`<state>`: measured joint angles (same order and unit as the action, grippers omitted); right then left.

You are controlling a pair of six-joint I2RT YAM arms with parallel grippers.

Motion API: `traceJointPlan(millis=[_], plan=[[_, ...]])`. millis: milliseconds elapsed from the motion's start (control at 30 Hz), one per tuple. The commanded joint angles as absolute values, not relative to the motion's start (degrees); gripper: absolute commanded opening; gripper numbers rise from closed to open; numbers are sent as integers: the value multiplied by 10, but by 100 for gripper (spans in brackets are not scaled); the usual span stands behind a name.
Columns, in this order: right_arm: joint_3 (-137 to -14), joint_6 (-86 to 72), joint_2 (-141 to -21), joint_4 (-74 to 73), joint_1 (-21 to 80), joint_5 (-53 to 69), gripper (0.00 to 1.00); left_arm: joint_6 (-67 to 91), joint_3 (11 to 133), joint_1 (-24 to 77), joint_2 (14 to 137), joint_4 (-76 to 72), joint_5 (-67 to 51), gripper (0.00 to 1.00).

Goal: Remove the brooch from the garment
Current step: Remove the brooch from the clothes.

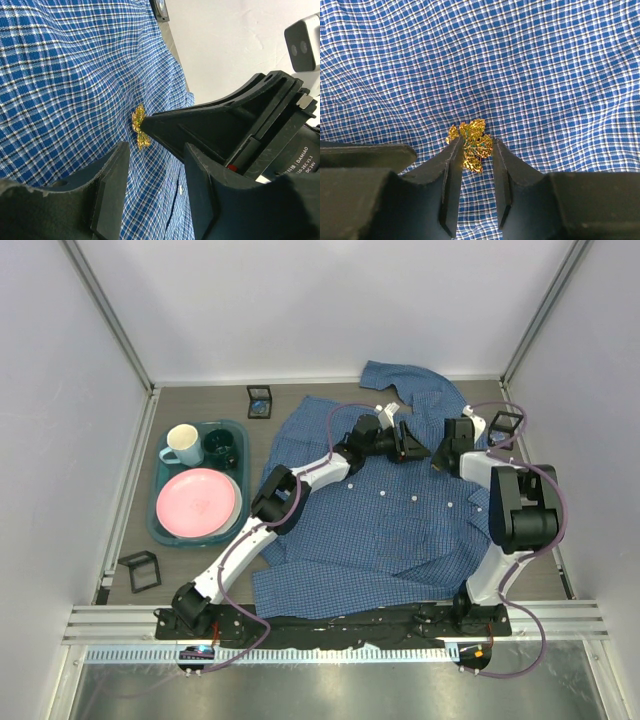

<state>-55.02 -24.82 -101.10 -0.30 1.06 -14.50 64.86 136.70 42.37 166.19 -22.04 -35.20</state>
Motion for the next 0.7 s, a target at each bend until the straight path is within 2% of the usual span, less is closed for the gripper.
traceJointPlan(millis=[0, 167, 333, 667], plan=[[-581, -231, -1021, 4, 18, -157, 35, 632, 1365, 426, 1619, -225, -365, 51], [-587, -239, -1028, -10, 18, -141, 36, 628, 1363, 425, 1617, -223, -367, 51], [-587, -250, -1036, -11, 18, -106, 43, 627, 1357, 426, 1613, -225, -370, 52], [-595, -247, -1046, -34, 18, -84, 46, 631, 1318, 420, 1592, -261, -374, 54]])
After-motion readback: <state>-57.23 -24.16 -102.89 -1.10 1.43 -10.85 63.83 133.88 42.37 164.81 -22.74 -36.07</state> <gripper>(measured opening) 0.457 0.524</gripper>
